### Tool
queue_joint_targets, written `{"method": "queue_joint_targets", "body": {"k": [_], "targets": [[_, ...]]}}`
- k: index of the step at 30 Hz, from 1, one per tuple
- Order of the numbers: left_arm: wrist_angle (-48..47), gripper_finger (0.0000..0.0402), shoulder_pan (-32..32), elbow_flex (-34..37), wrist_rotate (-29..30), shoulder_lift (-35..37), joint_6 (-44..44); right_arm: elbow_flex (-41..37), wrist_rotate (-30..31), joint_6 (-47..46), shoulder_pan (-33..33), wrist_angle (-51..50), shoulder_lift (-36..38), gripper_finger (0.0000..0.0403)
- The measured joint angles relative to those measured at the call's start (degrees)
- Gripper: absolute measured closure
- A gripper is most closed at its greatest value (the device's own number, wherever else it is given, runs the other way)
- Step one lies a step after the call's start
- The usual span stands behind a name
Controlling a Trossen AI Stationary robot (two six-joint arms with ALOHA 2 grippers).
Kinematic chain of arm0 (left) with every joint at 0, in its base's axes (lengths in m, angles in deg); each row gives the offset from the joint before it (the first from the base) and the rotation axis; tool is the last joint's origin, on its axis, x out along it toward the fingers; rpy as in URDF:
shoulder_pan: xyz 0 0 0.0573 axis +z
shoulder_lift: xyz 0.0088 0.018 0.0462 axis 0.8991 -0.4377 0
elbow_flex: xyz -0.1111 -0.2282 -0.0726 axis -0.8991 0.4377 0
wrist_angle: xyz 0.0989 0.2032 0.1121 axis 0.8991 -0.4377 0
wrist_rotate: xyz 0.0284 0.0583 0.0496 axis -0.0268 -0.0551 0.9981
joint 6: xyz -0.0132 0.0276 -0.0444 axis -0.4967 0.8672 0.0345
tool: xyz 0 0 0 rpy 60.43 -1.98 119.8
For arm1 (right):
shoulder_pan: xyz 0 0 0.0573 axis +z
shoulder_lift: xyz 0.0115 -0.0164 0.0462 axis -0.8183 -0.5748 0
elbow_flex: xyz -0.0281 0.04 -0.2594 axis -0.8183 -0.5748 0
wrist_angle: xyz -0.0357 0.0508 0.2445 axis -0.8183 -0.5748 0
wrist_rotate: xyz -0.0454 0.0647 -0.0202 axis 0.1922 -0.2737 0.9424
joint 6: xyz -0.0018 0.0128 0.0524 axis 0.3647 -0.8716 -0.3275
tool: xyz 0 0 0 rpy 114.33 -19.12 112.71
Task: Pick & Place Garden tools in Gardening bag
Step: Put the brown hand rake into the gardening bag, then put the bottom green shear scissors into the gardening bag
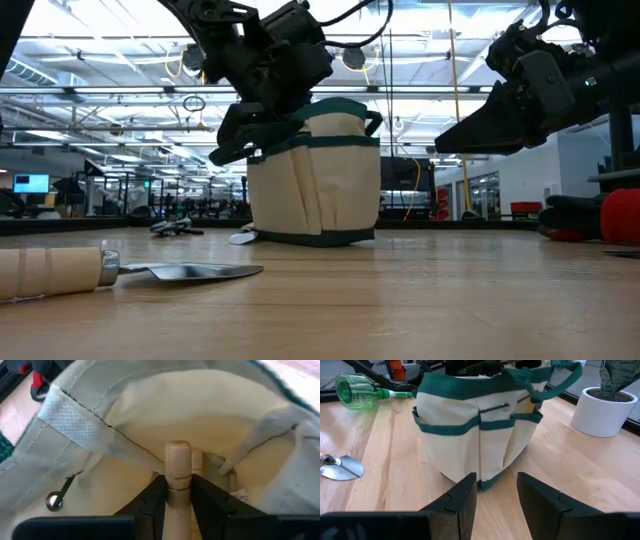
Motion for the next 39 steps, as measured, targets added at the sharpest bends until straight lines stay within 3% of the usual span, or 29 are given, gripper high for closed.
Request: {"method": "queue_joint_targets", "body": {"k": [10,34,39], "targets": [[0.0,0.0254,-0.9,0.0,1.6,0.0,-0.7,0.0,0.0,0.0,0.0,0.0,0.0,0.0268],[4.6,0.0252,-1.1,0.0,1.9,1.0,-0.9,0.0,-0.4,0.0,0.0,0.0,0.0,0.0268],[5.6,0.0252,-1.1,0.0,1.9,1.8,-2.6,0.0,-9.6,1.8,0.0,0.0,0.0,0.0268]]}}
